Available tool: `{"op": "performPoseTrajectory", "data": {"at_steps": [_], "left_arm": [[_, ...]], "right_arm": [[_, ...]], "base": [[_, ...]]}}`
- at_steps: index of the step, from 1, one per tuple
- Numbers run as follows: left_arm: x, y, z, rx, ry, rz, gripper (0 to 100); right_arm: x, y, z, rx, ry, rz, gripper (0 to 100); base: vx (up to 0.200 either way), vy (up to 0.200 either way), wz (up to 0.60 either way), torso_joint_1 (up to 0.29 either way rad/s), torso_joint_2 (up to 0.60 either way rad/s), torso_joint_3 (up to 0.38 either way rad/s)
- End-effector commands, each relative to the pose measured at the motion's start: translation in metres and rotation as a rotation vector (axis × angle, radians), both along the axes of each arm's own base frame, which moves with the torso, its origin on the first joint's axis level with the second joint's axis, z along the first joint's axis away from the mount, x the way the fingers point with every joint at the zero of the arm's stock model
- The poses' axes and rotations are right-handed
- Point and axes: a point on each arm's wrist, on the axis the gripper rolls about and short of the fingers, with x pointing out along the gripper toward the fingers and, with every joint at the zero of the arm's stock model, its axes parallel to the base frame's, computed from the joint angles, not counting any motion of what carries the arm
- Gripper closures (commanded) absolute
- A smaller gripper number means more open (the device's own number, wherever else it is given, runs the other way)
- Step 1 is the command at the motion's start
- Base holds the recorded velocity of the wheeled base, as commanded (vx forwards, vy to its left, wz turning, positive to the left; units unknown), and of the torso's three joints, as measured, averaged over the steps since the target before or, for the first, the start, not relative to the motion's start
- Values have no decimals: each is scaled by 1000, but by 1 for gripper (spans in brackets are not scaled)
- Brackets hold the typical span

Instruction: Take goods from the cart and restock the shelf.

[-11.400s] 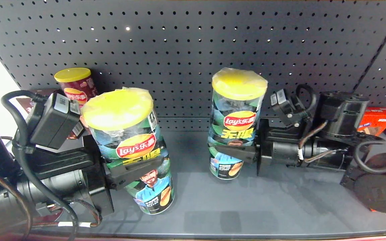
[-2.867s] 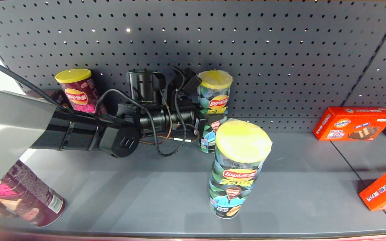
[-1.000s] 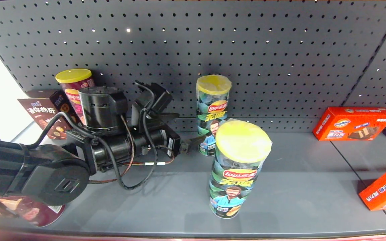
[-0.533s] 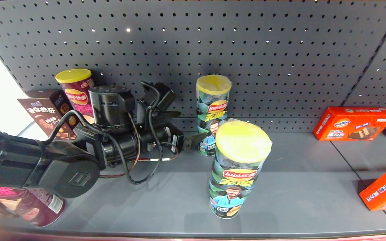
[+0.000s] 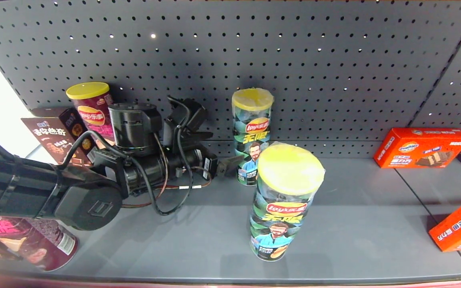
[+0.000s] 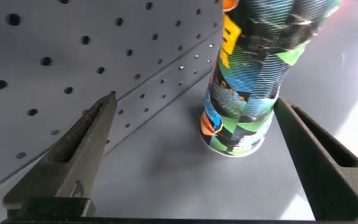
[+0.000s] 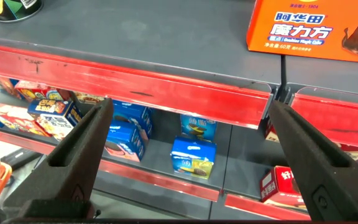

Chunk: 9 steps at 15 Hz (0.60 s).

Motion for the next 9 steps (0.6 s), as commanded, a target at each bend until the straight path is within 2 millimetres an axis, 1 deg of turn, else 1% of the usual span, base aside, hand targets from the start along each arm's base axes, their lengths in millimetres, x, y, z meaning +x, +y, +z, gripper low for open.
{"op": "performPoseTrajectory", "data": {"at_steps": [1, 7, 8, 9], "left_arm": [[2, 0, -2, 2, 3, 3, 0], [-3, 1, -1, 5, -10, -2, 0], [-8, 2, 4, -1, -23, -5, 0], [-20, 5, 22, -28, -66, -13, 0]], "right_arm": [[0, 0, 0, -1, 1, 2, 0], [0, 0, 0, -1, 1, 0, 0], [0, 0, 0, -1, 1, 2, 0], [0, 0, 0, -1, 1, 2, 0]], "base": [[0, 0, 0, 0, 0, 0], [0, 0, 0, 0, 0, 0], [0, 0, 0, 0, 0, 0], [0, 0, 0, 0, 0, 0]]}}
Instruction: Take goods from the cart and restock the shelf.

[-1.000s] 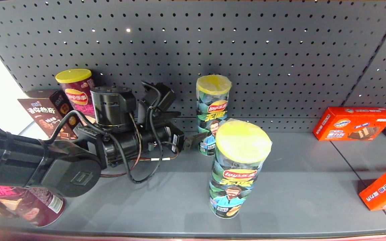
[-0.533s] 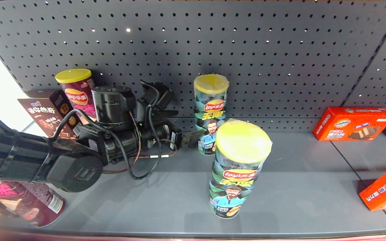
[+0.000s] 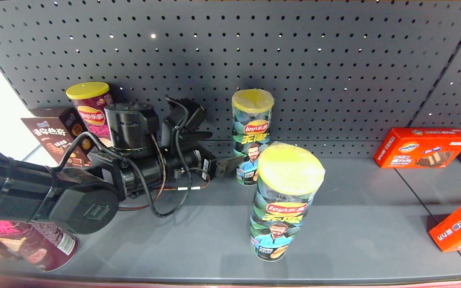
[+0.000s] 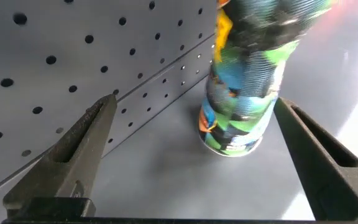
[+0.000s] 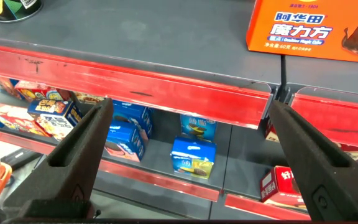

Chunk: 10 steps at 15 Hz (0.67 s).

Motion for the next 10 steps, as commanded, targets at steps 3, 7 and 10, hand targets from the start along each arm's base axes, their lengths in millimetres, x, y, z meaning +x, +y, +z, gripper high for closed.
{"op": "performPoseTrajectory", "data": {"at_steps": [3, 7, 10], "left_arm": [[-28, 13, 44, -59, -108, -6, 0], [-60, 17, 71, -103, -183, -40, 0], [-95, 36, 88, -128, -231, -40, 0]], "right_arm": [[0, 0, 0, -1, 2, 0, 0], [0, 0, 0, -1, 2, 2, 0], [0, 0, 0, -1, 2, 0, 0]], "base": [[0, 0, 0, 0, 0, 0], [0, 0, 0, 0, 0, 0], [0, 0, 0, 0, 0, 0]]}}
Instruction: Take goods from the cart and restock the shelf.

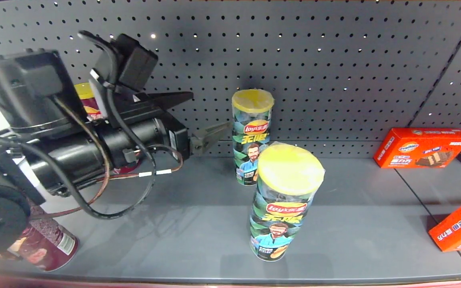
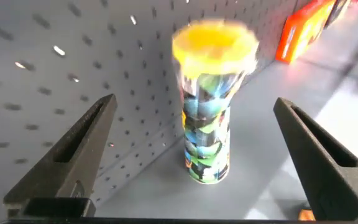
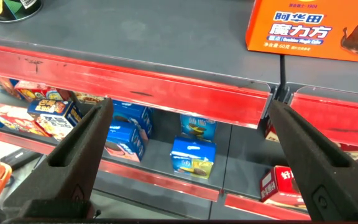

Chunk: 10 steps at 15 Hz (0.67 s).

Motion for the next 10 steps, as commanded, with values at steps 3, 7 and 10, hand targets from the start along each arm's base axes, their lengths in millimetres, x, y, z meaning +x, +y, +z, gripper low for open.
{"op": "performPoseTrajectory", "data": {"at_steps": [3, 7, 10], "left_arm": [[-64, 31, 27, -49, -75, 5, 0], [-164, 85, 25, -97, -53, 78, 0], [-210, 116, 24, -96, -57, 106, 0]], "right_arm": [[0, 0, 0, -1, 1, 0, 0], [0, 0, 0, -1, 1, 0, 0], [0, 0, 0, -1, 1, 0, 0]], "base": [[0, 0, 0, 0, 0, 0], [0, 0, 0, 0, 0, 0], [0, 0, 0, 0, 0, 0]]}}
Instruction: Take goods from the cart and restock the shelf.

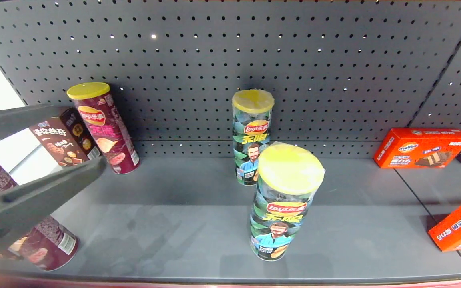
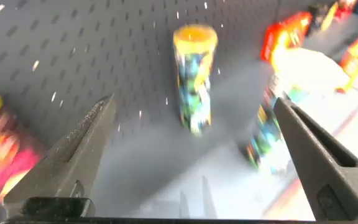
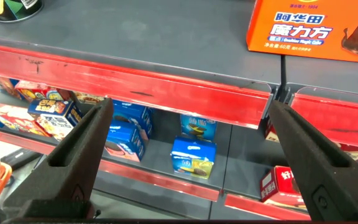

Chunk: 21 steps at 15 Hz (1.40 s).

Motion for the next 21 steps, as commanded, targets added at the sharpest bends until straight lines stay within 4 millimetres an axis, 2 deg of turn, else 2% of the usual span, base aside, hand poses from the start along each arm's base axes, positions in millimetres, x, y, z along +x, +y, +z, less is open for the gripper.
{"op": "performPoseTrajectory", "data": {"at_steps": [1, 5, 7, 9, 10, 13, 17, 21], "left_arm": [[-57, 37, 3, -69, -96, 26, 0], [-76, 51, -9, -85, -151, 116, 0], [-102, 62, -33, -101, -212, 241, 0], [-112, 61, -52, -115, -240, 319, 0], [-112, 60, -58, -123, -246, 329, 0], [-103, 56, -98, -124, -277, 417, 0], [-108, 53, -162, -97, -241, 586, 0], [-104, 53, -180, -50, -72, 587, 0]], "right_arm": [[0, 0, 0, -1, 1, 3, 0], [0, 0, 0, -1, 1, 3, 0], [0, 0, 0, -1, 1, 1, 0], [0, 0, 0, -1, 1, 1, 0], [0, 0, 0, -1, 1, 1, 0], [0, 0, 0, -1, 1, 1, 0], [0, 0, 0, -1, 1, 1, 0], [0, 0, 0, -1, 1, 3, 0]], "base": [[0, 0, 0, 0, 0, 0], [0, 0, 0, 0, 0, 0], [0, 0, 0, 0, 0, 0], [0, 0, 0, 0, 0, 0], [0, 0, 0, 0, 0, 0], [0, 0, 0, 0, 0, 0], [0, 0, 0, 0, 0, 0], [0, 0, 0, 0, 0, 0]]}}
